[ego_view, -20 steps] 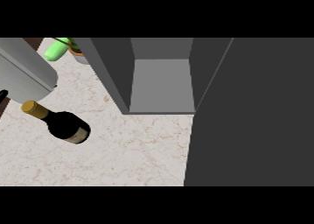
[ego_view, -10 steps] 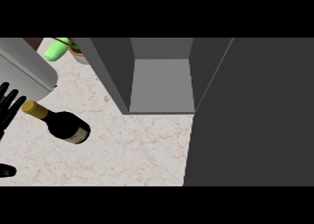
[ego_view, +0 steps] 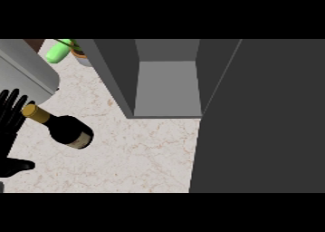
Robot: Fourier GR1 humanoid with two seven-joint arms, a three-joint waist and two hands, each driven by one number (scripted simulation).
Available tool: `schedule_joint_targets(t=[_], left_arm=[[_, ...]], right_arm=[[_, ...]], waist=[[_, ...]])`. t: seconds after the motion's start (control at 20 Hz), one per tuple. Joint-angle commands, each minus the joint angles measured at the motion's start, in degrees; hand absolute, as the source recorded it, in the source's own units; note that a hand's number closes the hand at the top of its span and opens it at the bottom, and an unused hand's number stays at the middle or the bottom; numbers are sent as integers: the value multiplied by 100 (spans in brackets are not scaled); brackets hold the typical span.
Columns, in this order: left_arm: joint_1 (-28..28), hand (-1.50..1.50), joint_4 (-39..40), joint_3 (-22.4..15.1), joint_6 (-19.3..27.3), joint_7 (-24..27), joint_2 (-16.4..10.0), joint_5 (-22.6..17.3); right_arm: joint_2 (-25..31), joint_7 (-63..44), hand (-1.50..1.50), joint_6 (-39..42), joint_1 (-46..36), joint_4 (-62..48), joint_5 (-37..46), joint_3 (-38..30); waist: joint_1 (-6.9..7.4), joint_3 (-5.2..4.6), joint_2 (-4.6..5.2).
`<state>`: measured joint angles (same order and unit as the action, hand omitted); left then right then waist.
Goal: Pick up the wine, place it into the cabinet and close the cabinet
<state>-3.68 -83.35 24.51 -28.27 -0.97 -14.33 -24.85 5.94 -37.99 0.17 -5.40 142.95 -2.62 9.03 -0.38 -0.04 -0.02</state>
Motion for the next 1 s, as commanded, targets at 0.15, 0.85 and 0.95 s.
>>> schedule_joint_targets(t=[0.15, 0.85, 0.95], left_arm=[[-337, -150, 911, -8, -188, 448, -218, 262], [-418, -150, 2447, -189, -651, 1970, -217, 935], [-773, -150, 2985, -279, -646, 2214, -257, 1139]], right_arm=[[-76, -165, -150, 28, 251, 756, -239, -8], [-40, -665, -150, -159, 56, 1052, -77, 77], [79, -267, -150, 148, 300, 839, -533, -304]], waist=[[-1, 3, -2], [-27, -3, -1], [-49, 0, 9]])
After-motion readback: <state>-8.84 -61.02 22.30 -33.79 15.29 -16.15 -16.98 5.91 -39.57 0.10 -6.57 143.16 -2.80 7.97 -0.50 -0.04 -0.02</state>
